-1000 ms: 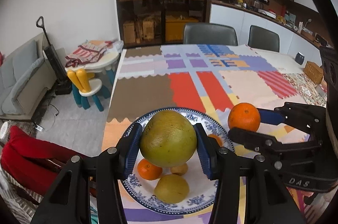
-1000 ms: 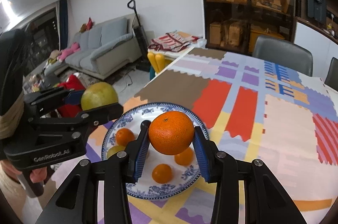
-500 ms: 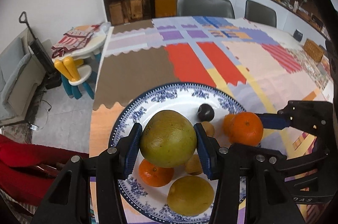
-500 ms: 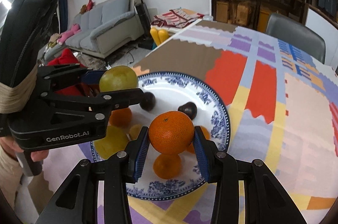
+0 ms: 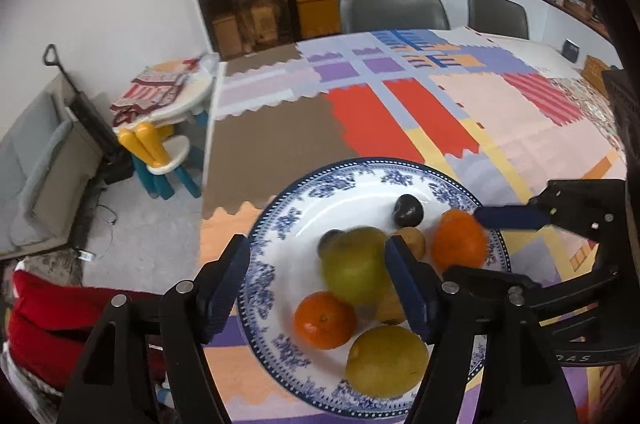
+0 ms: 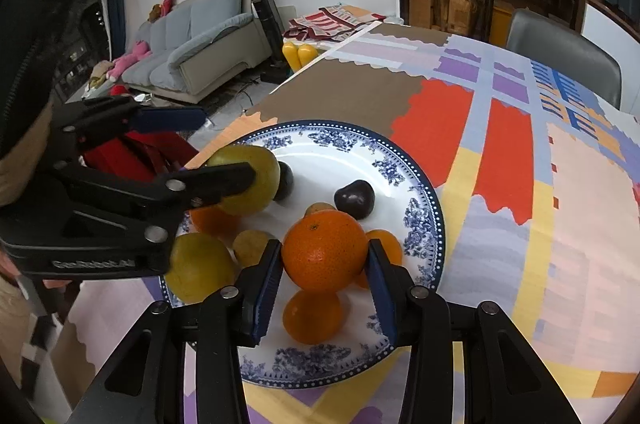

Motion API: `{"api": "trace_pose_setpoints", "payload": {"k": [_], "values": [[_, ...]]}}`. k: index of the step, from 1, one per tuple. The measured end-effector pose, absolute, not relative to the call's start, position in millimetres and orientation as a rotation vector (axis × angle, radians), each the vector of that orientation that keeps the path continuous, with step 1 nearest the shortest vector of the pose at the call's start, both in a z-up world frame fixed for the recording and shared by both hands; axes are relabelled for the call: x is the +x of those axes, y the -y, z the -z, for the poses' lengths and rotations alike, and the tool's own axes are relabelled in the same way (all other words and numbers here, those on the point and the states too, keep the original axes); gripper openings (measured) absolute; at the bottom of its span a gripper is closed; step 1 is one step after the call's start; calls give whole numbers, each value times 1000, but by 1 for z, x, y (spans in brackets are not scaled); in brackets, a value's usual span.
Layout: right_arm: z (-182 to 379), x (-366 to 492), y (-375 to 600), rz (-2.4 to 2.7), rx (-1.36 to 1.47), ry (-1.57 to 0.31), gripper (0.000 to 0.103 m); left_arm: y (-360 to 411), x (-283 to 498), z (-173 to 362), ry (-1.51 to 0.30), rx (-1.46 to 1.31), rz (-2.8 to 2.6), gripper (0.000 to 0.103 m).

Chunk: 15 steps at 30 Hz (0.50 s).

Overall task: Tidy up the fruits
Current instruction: 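Carry pear and orange over the plate and open both tools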

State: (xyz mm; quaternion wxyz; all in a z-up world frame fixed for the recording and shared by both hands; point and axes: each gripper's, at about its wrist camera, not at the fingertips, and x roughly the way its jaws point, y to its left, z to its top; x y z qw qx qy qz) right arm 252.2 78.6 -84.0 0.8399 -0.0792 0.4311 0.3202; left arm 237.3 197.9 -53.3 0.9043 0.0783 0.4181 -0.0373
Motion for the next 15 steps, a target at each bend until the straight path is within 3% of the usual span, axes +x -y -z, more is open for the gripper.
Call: {"api": "trace_pose_setpoints", "payload": {"k": [3,12,15], "values": [[77,248,-74,-663,-164,-874,57,-198,228,46,-848,153,42,69],[56,232,-53,-630,-135,-835,58,-185,198,24,-789,105,-47,70],[45,223,-42,-610,-126,-808,58,-175,185,15,-755,83,-58,75]]}}
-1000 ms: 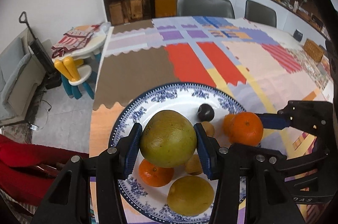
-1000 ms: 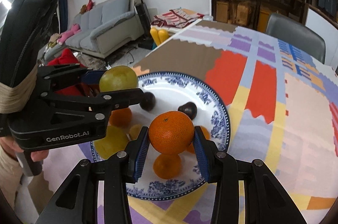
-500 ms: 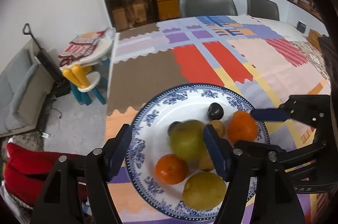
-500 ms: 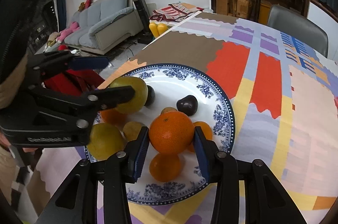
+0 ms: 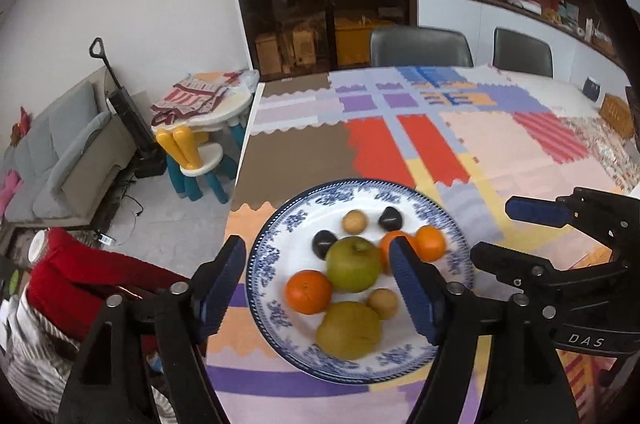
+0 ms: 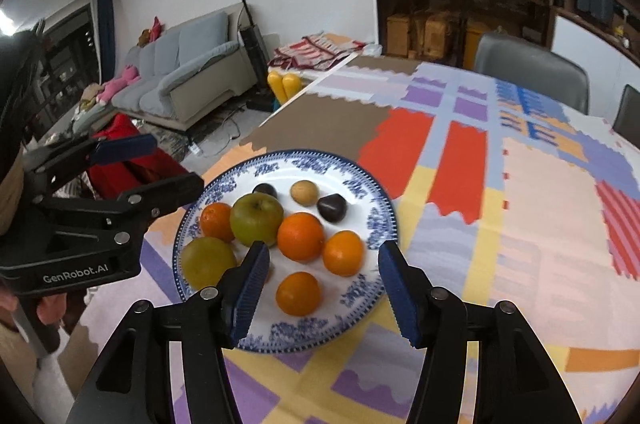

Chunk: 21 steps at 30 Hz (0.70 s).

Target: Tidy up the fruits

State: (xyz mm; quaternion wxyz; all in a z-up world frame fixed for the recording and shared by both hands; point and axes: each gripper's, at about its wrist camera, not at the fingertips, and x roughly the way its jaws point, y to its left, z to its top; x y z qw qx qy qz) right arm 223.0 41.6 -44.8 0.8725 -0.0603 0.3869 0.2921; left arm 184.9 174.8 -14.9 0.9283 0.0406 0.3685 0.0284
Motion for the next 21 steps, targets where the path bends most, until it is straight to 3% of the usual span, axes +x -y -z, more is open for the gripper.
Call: {"api": "trace_pose_setpoints", "payload": {"k": [21], "values": [[-16,134,79,-370,-41,-641,84,-81,99,-30,-576,25,-41,100]]}}
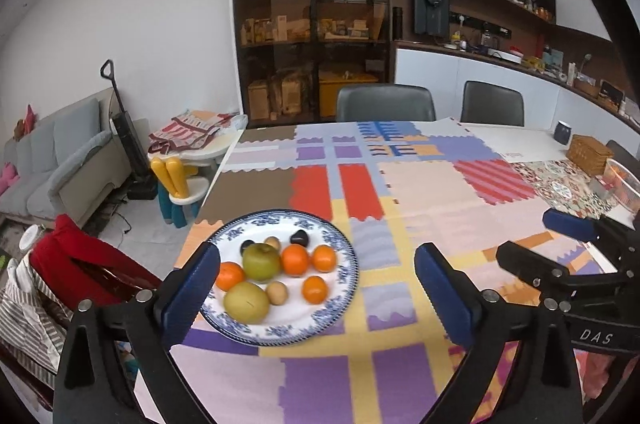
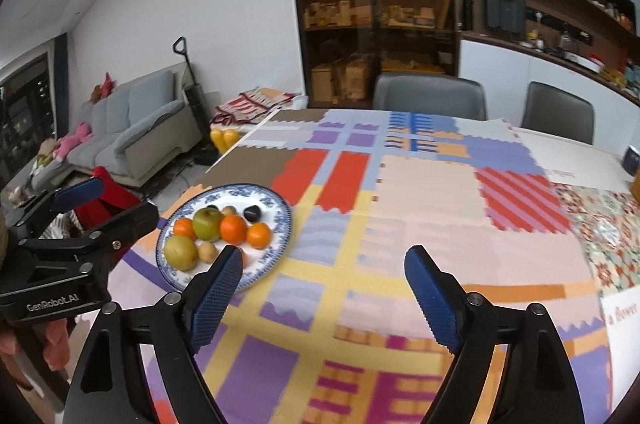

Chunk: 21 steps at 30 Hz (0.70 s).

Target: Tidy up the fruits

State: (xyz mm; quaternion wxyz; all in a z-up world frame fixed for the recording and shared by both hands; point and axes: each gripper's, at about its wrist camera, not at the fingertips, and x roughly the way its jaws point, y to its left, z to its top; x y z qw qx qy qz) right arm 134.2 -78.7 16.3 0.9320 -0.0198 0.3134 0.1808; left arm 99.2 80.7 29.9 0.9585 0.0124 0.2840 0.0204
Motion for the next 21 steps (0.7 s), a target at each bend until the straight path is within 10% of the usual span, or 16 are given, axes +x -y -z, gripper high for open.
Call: {"api": "trace_pose_setpoints", "payload": {"k": [21], "values": [[-27,52,140,-258,-33,-562,87,-28,34,-35,-524,67,6,102]]}}
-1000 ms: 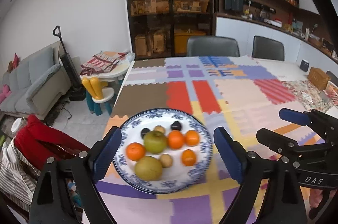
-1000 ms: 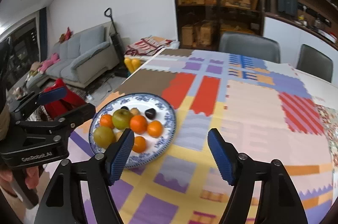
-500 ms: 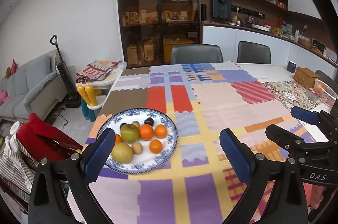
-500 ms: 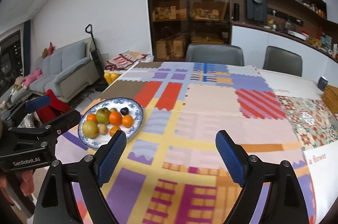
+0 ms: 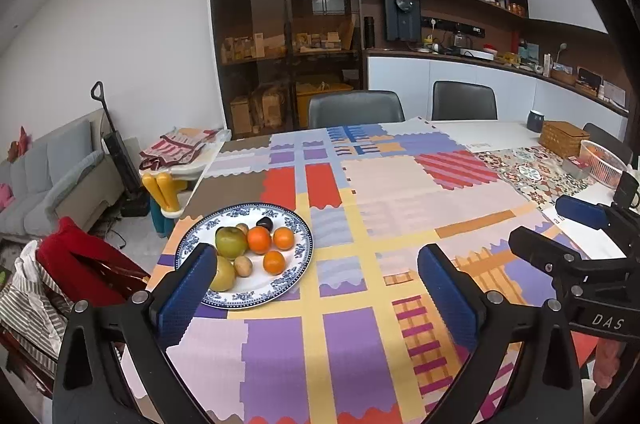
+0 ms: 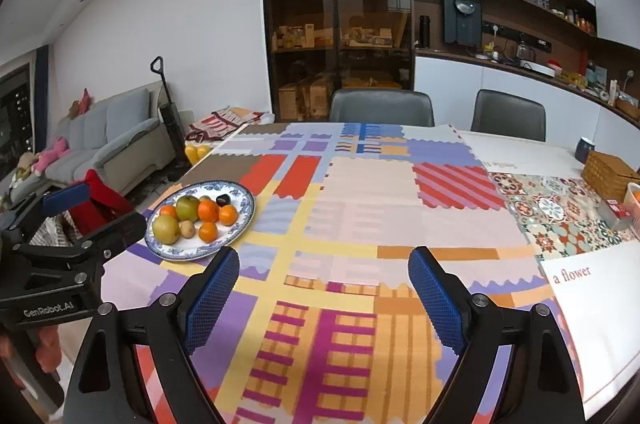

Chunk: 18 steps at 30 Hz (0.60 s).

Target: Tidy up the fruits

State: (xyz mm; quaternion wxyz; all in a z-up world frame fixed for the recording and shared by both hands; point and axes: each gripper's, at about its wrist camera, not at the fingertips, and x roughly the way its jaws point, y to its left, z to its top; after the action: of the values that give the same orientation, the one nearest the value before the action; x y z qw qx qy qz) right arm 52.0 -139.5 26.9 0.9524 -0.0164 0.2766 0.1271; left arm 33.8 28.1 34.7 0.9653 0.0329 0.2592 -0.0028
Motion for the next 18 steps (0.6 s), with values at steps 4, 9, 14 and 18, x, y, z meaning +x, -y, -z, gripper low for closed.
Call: {"api": "trace_pose_setpoints", "payload": {"k": [4,9,14,18], "values": [[-30,45,143,-249,-33,-549,87,-28,28,-36,-519,57,12,103],[-32,39,144,-247,-36,-535,87,-26,22,-37,-513,55,10,103],[-32,35,146,-243,-33,-531,87,-26,19,-37,-508,55,10,103],[-32,34,147,-242,-31,-525,87,-25,17,-39,-506,56,8,103]]}}
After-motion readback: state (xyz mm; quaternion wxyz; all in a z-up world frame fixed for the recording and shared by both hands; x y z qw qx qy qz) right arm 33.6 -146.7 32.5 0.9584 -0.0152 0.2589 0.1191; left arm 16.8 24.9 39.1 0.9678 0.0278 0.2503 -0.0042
